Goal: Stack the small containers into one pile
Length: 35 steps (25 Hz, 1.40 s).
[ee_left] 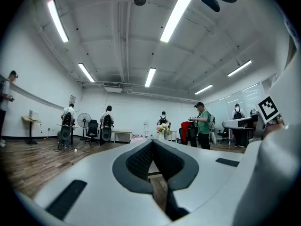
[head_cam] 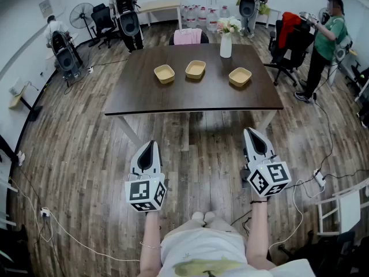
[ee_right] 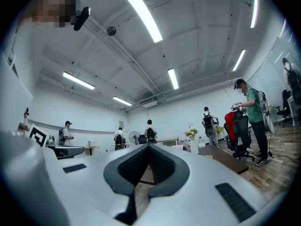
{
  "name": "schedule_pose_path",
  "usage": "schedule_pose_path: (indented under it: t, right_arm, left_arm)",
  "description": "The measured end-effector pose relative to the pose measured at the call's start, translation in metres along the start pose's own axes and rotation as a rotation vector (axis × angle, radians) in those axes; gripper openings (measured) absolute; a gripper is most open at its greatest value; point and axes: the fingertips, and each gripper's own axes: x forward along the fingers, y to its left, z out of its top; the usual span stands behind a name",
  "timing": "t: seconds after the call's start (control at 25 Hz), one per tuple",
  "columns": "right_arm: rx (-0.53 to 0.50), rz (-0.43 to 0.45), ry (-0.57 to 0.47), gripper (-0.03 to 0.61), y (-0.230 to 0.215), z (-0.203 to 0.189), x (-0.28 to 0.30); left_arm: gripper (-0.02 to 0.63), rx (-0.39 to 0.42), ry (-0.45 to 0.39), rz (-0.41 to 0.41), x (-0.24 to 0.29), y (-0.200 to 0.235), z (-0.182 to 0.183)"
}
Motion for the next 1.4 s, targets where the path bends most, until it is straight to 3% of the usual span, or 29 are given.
schedule_pose_path:
  t: [0.52,0.92,1.4]
  right_arm:
    - [0.031,0.003,-0.019,0.021,-0.029,-0.001,0.004]
    - [0.034,0.08,-0.001,0.021,-0.029,-0.011,0.024]
    - [0.044,0.092,0.036,0.021,-0.062,-0.033,0.108]
  left_arm:
    - [0.025,-0.001,0.023,0.008,0.014,-0.027,-0.007]
    - [0.025,-0.025,0.051,0.064,0.022,-0.034,-0.023]
    - [0.025,-0.019,0.07,0.069,0.107,-0.008,-0.036]
